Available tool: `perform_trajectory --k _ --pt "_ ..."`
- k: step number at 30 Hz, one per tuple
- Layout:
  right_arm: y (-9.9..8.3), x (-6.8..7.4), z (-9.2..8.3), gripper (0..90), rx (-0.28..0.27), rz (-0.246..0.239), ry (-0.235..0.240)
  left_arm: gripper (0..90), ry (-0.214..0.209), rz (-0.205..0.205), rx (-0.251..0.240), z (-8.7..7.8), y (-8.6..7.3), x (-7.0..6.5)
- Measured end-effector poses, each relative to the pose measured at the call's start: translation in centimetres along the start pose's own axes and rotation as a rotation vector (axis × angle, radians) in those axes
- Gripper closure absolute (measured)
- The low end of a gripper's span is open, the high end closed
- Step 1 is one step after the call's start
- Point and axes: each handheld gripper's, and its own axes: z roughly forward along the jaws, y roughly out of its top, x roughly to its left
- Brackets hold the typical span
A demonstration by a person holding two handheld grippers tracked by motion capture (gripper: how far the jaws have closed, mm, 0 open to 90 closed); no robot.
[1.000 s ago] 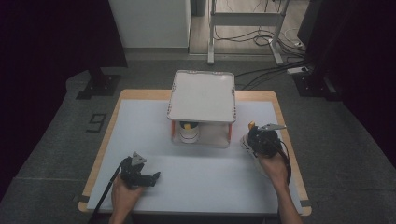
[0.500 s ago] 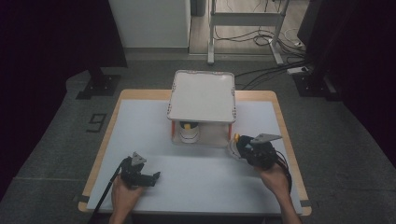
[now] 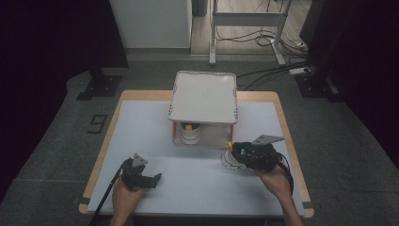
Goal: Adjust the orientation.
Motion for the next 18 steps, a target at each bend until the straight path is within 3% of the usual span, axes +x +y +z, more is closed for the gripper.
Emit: perform_trajectory --k 4,8,13,18 --pt "0.0 -0.3 -2.0 41.9 -0.026 0.004 -0.047 0.0 0.000 0.000 0.000 0.0 0.0 0.0" --pt "-1.3 -1.3 -3.7 34.0 -0.042 0.045 -0.113 0.0 0.000 0.000 0.000 0.0 0.0 0.0" --pt "-4.9 -2.5 -5.5 23.2 -0.038 0.125 -0.201 0.0 0.000 0.000 0.000 0.0 0.0 0.0" --pt "-8.4 -3.2 -5.7 18.7 -0.001 0.170 -0.287 0.0 0.000 0.000 0.000 0.0 0.0 0.0"
